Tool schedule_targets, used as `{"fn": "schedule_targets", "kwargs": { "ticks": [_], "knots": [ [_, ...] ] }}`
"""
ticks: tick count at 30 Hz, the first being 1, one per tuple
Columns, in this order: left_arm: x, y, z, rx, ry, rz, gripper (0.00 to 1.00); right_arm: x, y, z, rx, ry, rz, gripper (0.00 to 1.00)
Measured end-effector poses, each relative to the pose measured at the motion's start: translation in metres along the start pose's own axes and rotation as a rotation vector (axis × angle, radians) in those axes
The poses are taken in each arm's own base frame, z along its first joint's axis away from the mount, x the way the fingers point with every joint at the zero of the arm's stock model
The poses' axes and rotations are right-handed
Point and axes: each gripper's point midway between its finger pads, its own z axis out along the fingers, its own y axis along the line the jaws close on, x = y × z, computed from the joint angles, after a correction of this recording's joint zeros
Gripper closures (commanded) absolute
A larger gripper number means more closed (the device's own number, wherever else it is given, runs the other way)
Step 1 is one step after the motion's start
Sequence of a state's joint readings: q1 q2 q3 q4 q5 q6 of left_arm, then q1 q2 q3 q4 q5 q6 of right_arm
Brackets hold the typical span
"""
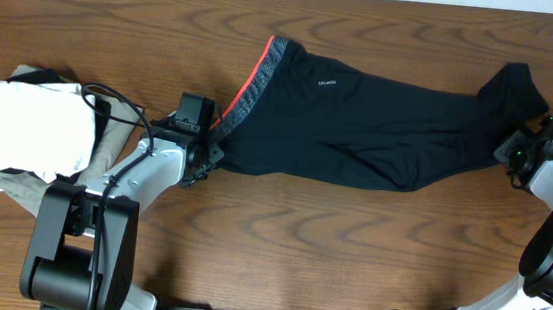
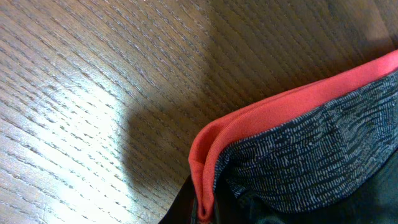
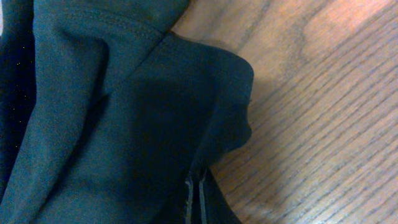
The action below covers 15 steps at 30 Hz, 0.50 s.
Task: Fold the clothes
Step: 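Move the right gripper to the pant leg cuffs at the right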
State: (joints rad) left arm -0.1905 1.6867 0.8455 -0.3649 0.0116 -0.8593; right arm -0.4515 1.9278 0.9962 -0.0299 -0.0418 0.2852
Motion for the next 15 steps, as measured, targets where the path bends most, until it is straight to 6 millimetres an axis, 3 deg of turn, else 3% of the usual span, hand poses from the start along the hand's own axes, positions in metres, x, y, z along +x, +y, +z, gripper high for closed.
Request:
{"fn": "schedule_targets", "kwargs": {
  "ticks": [6, 8, 11, 15],
  "knots": [
    [0.000, 0.000, 0.000, 0.000, -0.001, 0.000, 0.94, 0.007, -0.010, -0.026, 0.019, 0.057, 0.026, 0.99],
    [0.000, 0.000, 0.000, 0.000, -0.001, 0.000, 0.94, -0.001, -0.016, -0.047, 0.027, 0.041, 0.045, 0.99],
    [0.000, 0.000, 0.000, 0.001, -0.002, 0.000, 0.94, -0.013, -0.028, -0.097, 0.054, 0.007, 0.089, 0.99],
    [0.000, 0.000, 0.000, 0.000, -0.002, 0.000, 0.94, -0.003, -0.042, -0.152, 0.104, 0.026, 0.156, 0.98]
  ]
}}
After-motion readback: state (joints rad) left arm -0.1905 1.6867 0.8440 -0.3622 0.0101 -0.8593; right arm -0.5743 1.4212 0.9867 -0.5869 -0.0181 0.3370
